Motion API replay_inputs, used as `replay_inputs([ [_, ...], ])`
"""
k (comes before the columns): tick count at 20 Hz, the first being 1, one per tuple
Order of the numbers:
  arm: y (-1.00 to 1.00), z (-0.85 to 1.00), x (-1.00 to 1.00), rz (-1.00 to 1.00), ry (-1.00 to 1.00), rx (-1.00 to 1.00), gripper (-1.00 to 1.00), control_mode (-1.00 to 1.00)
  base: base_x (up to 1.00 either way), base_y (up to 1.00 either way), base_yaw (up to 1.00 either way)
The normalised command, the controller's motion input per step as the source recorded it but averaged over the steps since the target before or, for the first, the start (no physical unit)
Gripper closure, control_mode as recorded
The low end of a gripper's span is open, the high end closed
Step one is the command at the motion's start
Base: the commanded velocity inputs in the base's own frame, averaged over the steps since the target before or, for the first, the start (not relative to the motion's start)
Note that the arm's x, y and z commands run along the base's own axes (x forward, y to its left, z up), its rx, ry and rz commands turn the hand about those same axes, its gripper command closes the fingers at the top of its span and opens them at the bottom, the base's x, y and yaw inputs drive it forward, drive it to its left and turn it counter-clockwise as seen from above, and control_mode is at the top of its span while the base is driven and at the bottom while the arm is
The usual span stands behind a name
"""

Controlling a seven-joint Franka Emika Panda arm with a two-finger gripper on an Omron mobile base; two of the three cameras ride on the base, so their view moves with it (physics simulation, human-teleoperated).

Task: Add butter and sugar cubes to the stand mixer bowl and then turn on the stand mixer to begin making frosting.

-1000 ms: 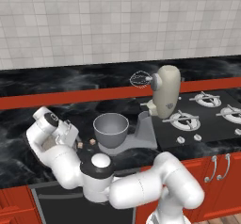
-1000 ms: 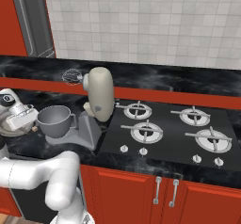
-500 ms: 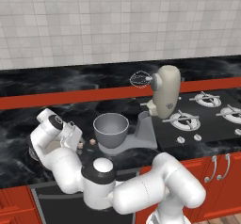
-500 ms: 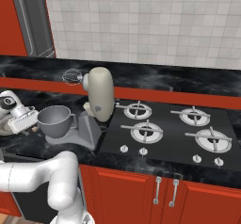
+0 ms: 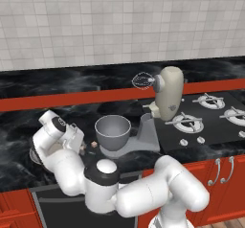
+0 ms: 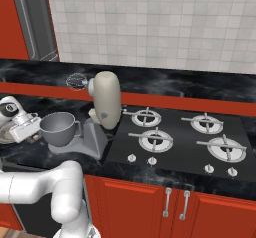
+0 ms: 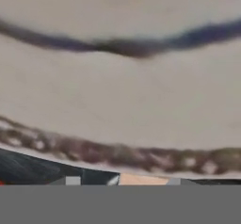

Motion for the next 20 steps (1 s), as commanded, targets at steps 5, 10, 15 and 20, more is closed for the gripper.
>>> replay_inputs([
  [5, 0.09, -0.07, 0.15, 0.0, 0.0, 0.04, 1.0, -1.0, 0.0, 0.0, 0.0],
  [10, 0.02, 0.32, -0.28, 0.0, -0.07, 0.03, 1.0, -1.0, 0.0, 0.0, 0.0],
  [15, -0.01, 0.82, -0.35, 0.0, -0.11, 0.01, 1.0, -1.0, 0.0, 0.0, 0.0],
  [20, -0.17, 0.81, -0.2, 0.0, -0.08, 0.0, 1.0, -1.0, 0.0, 0.0, 0.0],
])
